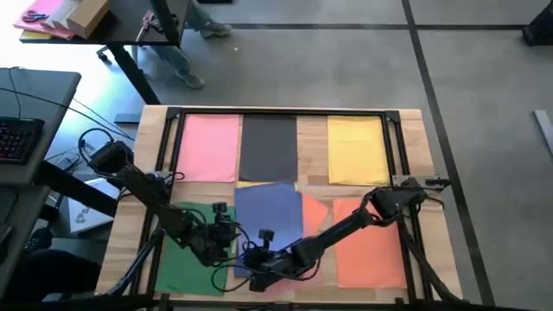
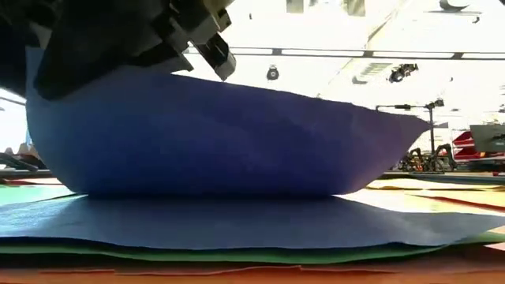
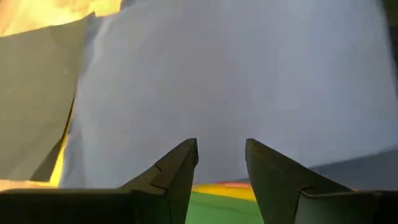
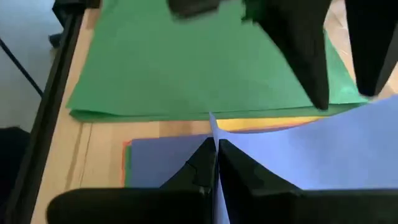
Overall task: Organize paper
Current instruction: Stack the purple color paper on top of the other purple color paper
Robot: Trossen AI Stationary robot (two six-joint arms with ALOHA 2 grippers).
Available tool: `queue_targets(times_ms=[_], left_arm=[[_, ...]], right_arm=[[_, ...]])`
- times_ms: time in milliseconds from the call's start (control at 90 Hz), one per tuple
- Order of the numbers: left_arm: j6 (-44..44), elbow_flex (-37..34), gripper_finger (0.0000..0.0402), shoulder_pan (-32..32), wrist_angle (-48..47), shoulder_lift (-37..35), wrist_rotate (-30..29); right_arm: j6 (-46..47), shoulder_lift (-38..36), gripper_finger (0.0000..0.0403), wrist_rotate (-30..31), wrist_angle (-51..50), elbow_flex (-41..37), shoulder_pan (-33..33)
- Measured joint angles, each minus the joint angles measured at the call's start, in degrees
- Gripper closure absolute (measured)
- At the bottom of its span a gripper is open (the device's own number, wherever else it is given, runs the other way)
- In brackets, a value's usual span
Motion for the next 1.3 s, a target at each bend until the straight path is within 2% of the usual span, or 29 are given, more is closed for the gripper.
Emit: queue_targets(times_ms=[67,178,389,522,633,778,867,1000,1078,1200,1300], left_arm=[[1.8,0.0,0.0271,0.6,0.2,1.7,0.1],[3.7,0.0,0.0271,1.5,0.2,3.3,0.1],[5.5,0.0,0.0271,3.8,1.9,3.6,0.4],[8.8,0.1,0.0271,4.8,3.9,3.6,3.3],[10.9,0.3,0.0271,4.8,3.6,3.2,4.0],[13.6,2.7,0.0271,4.8,1.3,2.1,4.0],[14.2,4.6,0.0271,4.7,-1.9,1.3,4.0],[13.6,6.5,0.0271,4.1,-7.0,0.4,4.0],[11.3,7.1,0.0271,3.6,-11.5,0.4,4.7],[4.6,7.3,0.0271,3.1,-19.2,0.4,9.8],[-0.8,5.8,0.0271,2.9,-21.8,0.4,10.7]], right_arm=[[1.4,0.0,0.0403,-0.7,0.8,0.2,-0.1],[4.1,0.0,0.0403,1.7,-0.3,0.2,0.0],[4.5,0.0,0.0403,2.5,0.1,0.2,1.9],[4.3,0.0,0.0403,10.7,-2.3,2.0,4.1],[5.6,0.0,0.0403,14.7,-10.9,6.4,5.3],[10.8,0.0,0.0403,12.6,-25.8,12.4,5.3],[12.6,-0.1,0.0403,7.1,-28.4,13.7,5.3],[14.9,0.3,0.0403,-0.3,-25.6,12.9,5.3],[14.9,1.7,0.0403,-0.6,-22.2,12.7,5.3],[12.8,4.9,0.0403,-1.4,-15.5,12.6,4.3],[12.6,6.3,0.0403,1.2,-14.1,12.6,3.5]])
